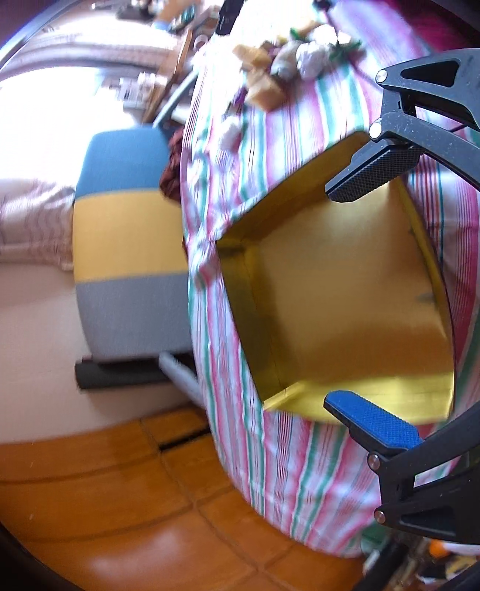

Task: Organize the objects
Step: 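Move both tools from the gold tray toward the pile of items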

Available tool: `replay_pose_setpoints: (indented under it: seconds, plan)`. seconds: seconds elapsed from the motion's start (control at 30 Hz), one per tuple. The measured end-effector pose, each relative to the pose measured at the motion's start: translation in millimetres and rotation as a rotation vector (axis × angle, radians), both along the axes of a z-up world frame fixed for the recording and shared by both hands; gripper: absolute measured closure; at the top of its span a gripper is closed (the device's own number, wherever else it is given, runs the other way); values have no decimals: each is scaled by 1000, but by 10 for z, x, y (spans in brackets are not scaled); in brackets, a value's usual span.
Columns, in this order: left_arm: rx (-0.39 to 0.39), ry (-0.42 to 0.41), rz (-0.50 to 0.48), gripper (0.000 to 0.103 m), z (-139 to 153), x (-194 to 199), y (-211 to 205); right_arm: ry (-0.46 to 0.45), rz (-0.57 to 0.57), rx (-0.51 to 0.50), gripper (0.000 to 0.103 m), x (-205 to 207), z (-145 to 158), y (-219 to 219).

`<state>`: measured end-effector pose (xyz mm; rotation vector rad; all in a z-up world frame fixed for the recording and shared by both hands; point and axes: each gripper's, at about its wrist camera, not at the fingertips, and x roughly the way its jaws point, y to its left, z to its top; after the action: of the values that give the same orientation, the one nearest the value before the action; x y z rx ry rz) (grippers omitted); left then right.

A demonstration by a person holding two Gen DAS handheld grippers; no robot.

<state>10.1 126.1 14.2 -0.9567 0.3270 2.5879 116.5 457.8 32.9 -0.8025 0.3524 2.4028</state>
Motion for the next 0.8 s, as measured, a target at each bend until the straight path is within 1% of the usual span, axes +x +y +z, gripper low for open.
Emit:
replay_pose_setpoints:
  seconds: [0.1, 0.17, 0.27, 0.37, 0.43, 0.6, 0.73, 0.8]
  plan:
    - [54, -60, -68, 0, -11, -15, 138, 19, -35, -43, 2, 95, -87, 259]
    - [85, -93, -102, 0, -7, -27, 230, 51, -72, -89, 2, 198, -129, 406]
    - [88, -124, -133, 0, -3, -58, 434, 104, -130, -195, 2, 325, -185, 596]
    - [106, -151, -190, 0, -14, -68, 683, 126, -159, -252, 2, 384, -232, 679]
    - [100, -166, -212, 0, -38, -90, 823, 134, -173, -279, 2, 404, -254, 708]
    - [75, -196, -302, 0, -133, -132, 1283, 159, -199, -327, 2, 479, -291, 781]
    - [45, -224, -379, 0, -203, -180, 1676, 169, -212, -385, 2, 504, -345, 849]
    - [0, -214, -434, 0, -269, -190, 1907, 171, -215, -407, 2, 515, -370, 875]
